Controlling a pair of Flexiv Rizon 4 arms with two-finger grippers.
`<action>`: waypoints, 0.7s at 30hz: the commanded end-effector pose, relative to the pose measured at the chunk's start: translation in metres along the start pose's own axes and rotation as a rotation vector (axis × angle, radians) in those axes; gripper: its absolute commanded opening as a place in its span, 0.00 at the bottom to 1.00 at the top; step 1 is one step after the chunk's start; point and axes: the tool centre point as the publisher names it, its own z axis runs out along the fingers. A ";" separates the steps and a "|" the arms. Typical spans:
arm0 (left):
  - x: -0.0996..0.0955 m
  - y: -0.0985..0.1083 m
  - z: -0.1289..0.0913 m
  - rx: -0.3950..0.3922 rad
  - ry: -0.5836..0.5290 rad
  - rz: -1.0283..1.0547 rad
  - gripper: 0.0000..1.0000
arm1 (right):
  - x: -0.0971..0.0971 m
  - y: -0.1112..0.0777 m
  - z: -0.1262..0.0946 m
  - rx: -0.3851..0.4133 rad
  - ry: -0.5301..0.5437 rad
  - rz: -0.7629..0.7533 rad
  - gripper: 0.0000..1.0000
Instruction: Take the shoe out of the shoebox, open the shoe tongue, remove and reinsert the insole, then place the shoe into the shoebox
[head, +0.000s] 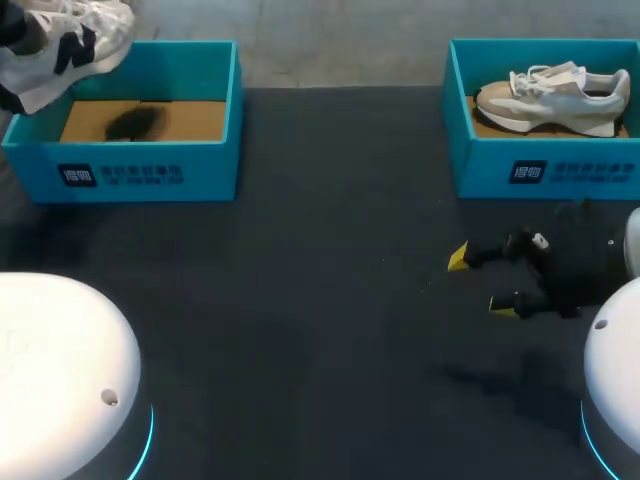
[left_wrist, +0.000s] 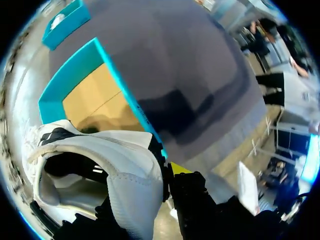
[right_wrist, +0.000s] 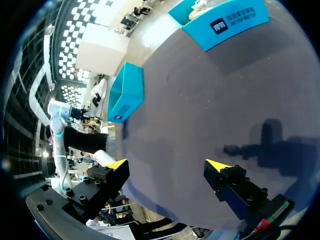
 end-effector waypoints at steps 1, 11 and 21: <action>0.007 0.003 -0.003 -0.095 -0.035 0.700 0.00 | 0.000 -0.003 -0.003 -0.003 -0.001 0.000 1.00; 0.005 0.016 -0.008 -0.079 -0.054 0.854 0.00 | 0.000 -0.003 -0.003 -0.003 -0.001 0.000 1.00; 0.005 0.016 -0.008 -0.079 -0.054 0.854 0.00 | 0.000 -0.003 -0.003 -0.003 -0.001 0.000 1.00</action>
